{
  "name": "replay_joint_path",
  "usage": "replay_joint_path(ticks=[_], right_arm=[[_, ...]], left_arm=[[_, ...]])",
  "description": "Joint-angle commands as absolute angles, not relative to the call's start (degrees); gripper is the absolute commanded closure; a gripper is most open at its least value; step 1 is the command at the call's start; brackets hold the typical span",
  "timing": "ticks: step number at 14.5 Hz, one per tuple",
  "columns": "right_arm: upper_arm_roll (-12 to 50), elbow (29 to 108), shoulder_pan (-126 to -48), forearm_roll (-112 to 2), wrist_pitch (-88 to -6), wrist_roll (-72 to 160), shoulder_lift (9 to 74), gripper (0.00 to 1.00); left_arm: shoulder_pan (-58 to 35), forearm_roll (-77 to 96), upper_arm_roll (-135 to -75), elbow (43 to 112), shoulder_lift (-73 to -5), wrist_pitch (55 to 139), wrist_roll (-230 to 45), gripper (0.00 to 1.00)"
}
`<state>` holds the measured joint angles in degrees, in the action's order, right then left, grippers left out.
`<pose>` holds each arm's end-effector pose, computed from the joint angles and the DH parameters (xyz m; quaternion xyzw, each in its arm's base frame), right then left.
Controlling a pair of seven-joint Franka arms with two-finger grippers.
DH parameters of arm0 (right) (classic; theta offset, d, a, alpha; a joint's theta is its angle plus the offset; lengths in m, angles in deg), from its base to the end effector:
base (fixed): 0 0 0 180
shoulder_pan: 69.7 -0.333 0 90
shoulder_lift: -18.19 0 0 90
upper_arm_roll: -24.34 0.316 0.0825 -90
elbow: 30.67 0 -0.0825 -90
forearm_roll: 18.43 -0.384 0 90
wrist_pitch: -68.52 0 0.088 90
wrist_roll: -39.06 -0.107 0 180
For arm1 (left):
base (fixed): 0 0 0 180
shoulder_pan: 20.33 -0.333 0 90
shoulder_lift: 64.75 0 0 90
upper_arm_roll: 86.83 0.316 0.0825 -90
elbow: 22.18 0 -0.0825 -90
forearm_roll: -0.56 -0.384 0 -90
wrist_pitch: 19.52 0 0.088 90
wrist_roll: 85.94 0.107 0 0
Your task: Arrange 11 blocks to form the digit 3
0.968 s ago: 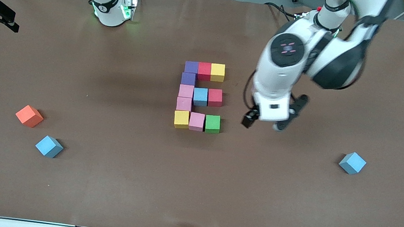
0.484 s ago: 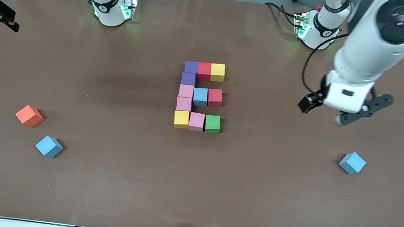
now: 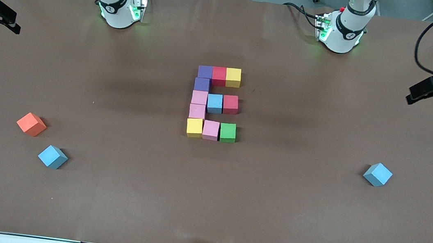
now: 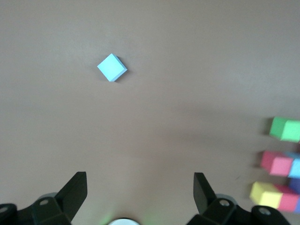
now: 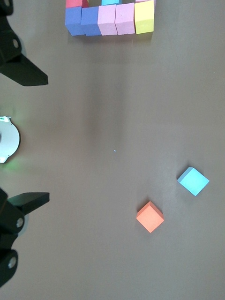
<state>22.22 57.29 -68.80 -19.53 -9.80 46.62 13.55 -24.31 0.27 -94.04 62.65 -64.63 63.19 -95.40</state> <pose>0.5062 -0.0253 0.6670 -0.9981 -0.0412 0.0424 0.0149 0.5413 -0.0299 0.6545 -0.9983 -0.0546 0.0192 0.0045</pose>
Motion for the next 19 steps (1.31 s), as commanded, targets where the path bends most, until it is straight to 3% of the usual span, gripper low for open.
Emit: replay_joint_path(ticks=[1, 4, 19], right_arm=[[22.7, 59.1, -67.9, -20.0, -10.3, 47.3, 11.8, 0.00], [22.7, 59.1, -68.0, -20.0, -10.4, 47.3, 11.8, 0.00], [22.6, 58.6, -67.9, -20.3, -11.5, 47.3, 11.9, 0.00]], left_arm=[[-24.1, 0.8, -93.1, 71.2, -71.2, 65.9, -89.9, 0.00], [-24.4, 0.6, -93.3, 79.8, -78.3, 69.8, -89.5, 0.00], [-23.6, 1.1, -95.1, 72.9, -72.7, 67.2, -89.2, 0.00]])
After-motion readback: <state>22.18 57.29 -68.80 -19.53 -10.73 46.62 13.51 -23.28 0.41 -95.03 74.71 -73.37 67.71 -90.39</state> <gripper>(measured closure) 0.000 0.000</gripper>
